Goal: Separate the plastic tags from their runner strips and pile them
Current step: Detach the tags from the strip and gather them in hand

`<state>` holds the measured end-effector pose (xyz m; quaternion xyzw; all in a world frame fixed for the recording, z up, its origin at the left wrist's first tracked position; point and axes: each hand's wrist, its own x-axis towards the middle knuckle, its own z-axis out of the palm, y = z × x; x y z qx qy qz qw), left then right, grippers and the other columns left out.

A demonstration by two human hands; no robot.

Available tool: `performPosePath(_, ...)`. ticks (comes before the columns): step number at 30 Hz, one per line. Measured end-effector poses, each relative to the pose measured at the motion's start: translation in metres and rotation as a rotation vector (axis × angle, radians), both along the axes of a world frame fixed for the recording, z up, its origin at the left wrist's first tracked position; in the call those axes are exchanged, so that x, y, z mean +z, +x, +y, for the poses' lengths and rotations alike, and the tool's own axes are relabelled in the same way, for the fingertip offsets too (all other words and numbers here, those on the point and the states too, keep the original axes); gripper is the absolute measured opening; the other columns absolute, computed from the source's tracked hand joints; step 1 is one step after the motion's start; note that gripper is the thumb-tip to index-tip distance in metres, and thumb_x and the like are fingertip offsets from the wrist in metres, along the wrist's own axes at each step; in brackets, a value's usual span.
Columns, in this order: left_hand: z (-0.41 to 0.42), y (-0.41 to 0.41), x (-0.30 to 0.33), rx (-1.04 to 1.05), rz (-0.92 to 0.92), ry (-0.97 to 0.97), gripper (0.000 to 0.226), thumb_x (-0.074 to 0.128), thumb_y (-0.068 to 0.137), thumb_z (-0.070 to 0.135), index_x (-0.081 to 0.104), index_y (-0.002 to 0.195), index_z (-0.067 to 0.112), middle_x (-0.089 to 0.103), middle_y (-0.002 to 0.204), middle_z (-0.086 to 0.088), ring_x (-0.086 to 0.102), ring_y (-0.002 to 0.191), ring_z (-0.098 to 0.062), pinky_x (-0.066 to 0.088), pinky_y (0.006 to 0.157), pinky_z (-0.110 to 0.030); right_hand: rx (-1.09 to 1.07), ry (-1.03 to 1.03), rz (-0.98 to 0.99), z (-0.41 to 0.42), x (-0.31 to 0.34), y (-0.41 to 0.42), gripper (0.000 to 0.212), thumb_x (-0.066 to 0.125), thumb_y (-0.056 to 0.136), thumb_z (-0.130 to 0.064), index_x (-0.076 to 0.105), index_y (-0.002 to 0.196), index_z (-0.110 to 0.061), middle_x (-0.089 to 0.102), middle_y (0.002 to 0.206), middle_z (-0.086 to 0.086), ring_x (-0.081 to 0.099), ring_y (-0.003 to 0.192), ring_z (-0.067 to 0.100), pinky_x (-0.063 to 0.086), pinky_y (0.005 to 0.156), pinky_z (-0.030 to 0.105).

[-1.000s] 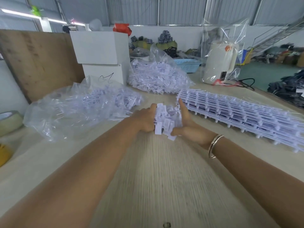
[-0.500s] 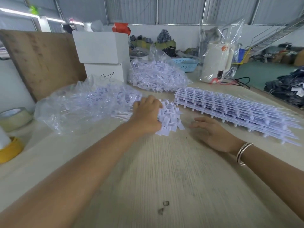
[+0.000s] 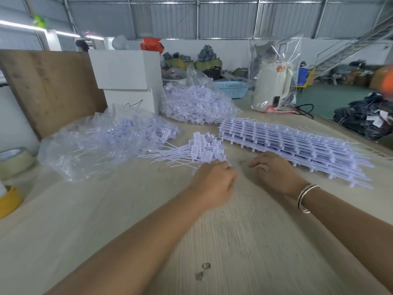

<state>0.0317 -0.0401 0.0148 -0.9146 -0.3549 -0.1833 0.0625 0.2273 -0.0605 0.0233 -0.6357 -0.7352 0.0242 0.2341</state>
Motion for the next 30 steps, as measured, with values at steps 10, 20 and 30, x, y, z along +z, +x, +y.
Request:
performPosePath(10, -0.016, 0.024, -0.019, -0.088, -0.205, -0.154, 0.022, 0.047, 0.092, 0.022, 0.059, 0.109, 0.017, 0.053, 0.109, 0.002, 0.045, 0.105, -0.017, 0.039, 0.088, -0.033, -0.232, -0.014, -0.314, 0.049, -0.009, 0.011, 0.032, 0.041, 0.091, -0.009, 0.054, 0.121, -0.01, 0.041, 0.13, 0.011, 0.045, 0.114, 0.032, 0.042, 0.093, 0.04)
performPosePath(20, 0.0, 0.048, 0.004, 0.048, -0.704, -1.09, 0.014, 0.049, 0.094, 0.014, 0.061, 0.101, 0.014, 0.06, 0.088, 0.003, 0.06, 0.079, -0.008, 0.052, 0.072, -0.02, -0.342, 0.057, -0.762, 0.058, 0.0, 0.011, 0.029, 0.035, 0.096, -0.006, 0.054, 0.117, -0.004, 0.056, 0.115, 0.012, 0.055, 0.108, 0.03, 0.048, 0.081, 0.038)
performPosePath(30, 0.053, 0.137, 0.016, 0.303, -1.352, -1.552, 0.025, 0.037, 0.096, 0.011, 0.053, 0.076, 0.011, 0.055, 0.071, -0.008, 0.051, 0.063, -0.018, 0.045, 0.056, -0.03, -0.149, 0.094, -0.626, 0.034, 0.011, 0.02, 0.023, 0.044, 0.091, -0.011, 0.058, 0.108, -0.006, 0.056, 0.113, 0.012, 0.051, 0.108, 0.03, 0.042, 0.085, 0.037)
